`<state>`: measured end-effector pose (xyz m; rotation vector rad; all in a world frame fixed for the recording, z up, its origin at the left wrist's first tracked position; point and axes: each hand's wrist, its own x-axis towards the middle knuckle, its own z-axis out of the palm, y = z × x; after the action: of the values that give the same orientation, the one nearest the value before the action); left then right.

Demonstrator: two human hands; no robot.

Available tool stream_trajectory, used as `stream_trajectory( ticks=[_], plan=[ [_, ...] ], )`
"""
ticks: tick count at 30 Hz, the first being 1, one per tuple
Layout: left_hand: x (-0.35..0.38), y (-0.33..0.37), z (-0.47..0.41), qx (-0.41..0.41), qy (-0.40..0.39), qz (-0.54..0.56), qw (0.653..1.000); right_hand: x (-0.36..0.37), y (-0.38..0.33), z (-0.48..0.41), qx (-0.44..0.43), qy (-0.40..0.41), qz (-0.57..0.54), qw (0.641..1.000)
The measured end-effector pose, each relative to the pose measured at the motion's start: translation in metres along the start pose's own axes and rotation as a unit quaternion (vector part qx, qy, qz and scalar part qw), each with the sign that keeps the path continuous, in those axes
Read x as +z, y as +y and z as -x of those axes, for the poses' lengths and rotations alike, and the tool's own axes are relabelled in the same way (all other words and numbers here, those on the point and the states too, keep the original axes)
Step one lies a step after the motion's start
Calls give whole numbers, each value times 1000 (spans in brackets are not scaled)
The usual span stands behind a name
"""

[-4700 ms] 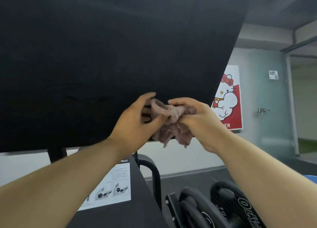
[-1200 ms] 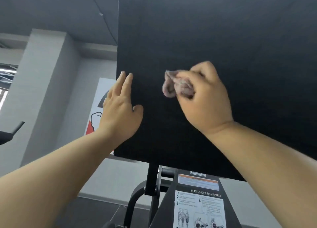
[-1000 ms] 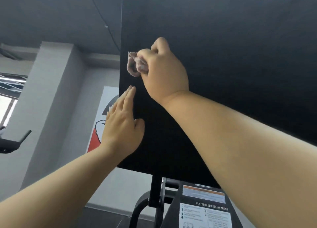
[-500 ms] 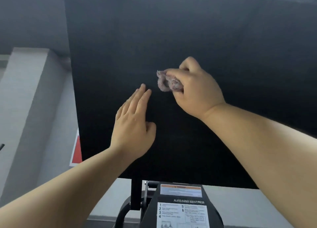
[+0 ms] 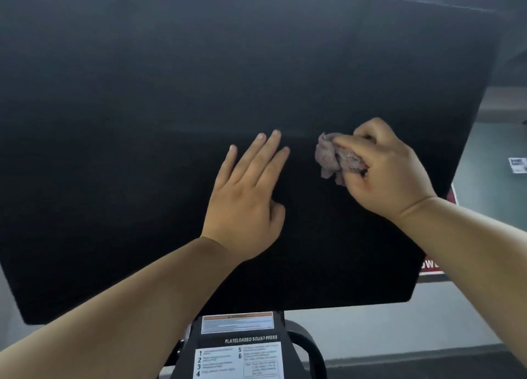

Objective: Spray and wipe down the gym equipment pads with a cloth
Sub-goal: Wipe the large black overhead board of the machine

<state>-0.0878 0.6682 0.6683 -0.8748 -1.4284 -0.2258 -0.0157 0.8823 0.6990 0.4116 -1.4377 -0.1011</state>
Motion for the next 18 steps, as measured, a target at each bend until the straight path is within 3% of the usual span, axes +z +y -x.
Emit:
stream_trajectory(
  ticks=[14, 18],
  plan=[
    [57, 65, -36, 47, -62, -21, 997, -45, 108, 64, 133, 56, 89, 985],
    [74, 83, -33, 68, -84, -9, 994, -58, 123, 72, 220, 55, 117, 967]
  ],
)
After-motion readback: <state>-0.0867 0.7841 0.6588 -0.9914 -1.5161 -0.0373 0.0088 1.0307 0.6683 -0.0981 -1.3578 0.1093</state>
